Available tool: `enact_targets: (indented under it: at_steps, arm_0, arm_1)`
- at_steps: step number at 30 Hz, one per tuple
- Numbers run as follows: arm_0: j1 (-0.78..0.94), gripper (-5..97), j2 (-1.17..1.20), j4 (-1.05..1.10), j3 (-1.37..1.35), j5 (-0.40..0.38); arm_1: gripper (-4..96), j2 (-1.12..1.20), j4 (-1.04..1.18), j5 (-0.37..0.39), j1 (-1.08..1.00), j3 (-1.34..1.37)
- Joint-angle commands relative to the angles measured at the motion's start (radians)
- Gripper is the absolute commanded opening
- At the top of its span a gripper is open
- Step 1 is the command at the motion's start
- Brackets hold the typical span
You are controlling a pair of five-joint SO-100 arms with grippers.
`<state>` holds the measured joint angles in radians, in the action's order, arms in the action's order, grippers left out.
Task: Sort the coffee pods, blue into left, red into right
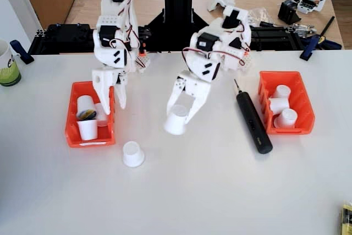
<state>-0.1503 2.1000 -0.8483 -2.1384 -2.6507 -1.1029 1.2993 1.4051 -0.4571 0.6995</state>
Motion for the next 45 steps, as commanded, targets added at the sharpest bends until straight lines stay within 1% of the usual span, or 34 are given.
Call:
enact_targets:
  at_steps: [1, 7, 11, 14, 17, 19, 20, 21, 22, 23, 25, 26, 27, 29, 31, 33, 35, 38, 42, 43, 45]
  arm_0:
    - [0.008, 22, 0.029, 0.005, 0.034, 0.003]
    - [0.012, 22, 0.02, 0.014, 0.041, 0.002]
    - [0.021, 22, 0.023, 0.011, 0.041, 0.009]
    - [0.026, 22, 0.025, 0.009, 0.041, 0.014]
    - [0.026, 22, 0.021, 0.017, 0.041, 0.014]
    - [0.026, 22, 0.02, 0.032, 0.038, 0.015]
    - [0.026, 22, 0.018, 0.04, 0.035, 0.015]
    - [0.026, 22, 0.015, 0.041, 0.034, 0.015]
    - [0.028, 22, 0.014, 0.044, 0.034, 0.015]
    - [0.029, 23, 0.012, 0.048, 0.031, 0.015]
    - [0.031, 23, 0.012, 0.048, 0.029, 0.015]
    - [0.031, 23, 0.012, 0.051, 0.029, 0.015]
    - [0.031, 22, 0.012, 0.057, 0.029, 0.015]
    - [0.031, 22, 0.012, 0.066, 0.029, 0.011]
    - [0.032, 23, 0.012, 0.067, 0.025, 0.015]
    - [0.043, 23, 0.014, 0.067, 0.012, 0.02]
    - [0.054, 23, 0.015, 0.069, -0.002, 0.028]
    - [0.063, 23, 0.023, 0.084, -0.02, 0.038]
    - [0.066, 23, 0.023, 0.097, -0.023, 0.041]
    - [0.067, 23, 0.02, 0.107, -0.023, 0.041]
    - [0.067, 22, 0.011, 0.135, -0.021, 0.038]
  arm_1:
    - [8.8, -0.112, 0.071, -0.035, 0.014, -0.064]
    - [9.5, -0.183, 0.261, 0.02, 0.052, -0.054]
    - [8.8, -0.287, 0.411, 0.009, 0.04, -0.054]
    - [8.9, -0.407, 0.529, -0.025, 0.003, -0.054]
    - [9.2, -0.528, 0.537, -0.109, -0.029, 0.003]
    - [9.3, -0.578, 0.495, -0.181, -0.044, 0.057]
    - [9.6, -0.618, 0.445, -0.209, -0.054, 0.13]
    - [9.9, -0.687, 0.368, -0.219, -0.067, 0.261]
    - [10.1, -0.801, 0.253, -0.224, -0.081, 0.469]
    - [10.3, -0.95, 0.092, -0.224, -0.094, 0.718]
    - [10.3, -1.256, -0.229, -0.192, -0.098, 1.2]
    - [10.1, -1.342, -0.33, -0.169, -0.087, 1.35]
    - [9.8, -1.361, -0.408, -0.146, -0.077, 1.442]
    - [9.8, -1.339, -0.634, -0.149, -0.048, 1.575]
    - [9.7, -1.299, -0.896, -0.129, -0.029, 1.735]
    - [9.7, -1.206, -1.166, -0.11, -0.021, 1.859]
    - [9.9, -1.075, -1.376, -0.114, -0.02, 1.898]
    - [10.1, -0.92, -1.62, -0.132, -0.015, 1.925]
    - [9.4, -0.661, -1.96, -0.103, 0.0, 1.934]
    - [9.0, -0.627, -2.008, -0.097, 0.014, 1.934]
    - [8.4, -0.615, -2.016, -0.075, 0.051, 1.925]
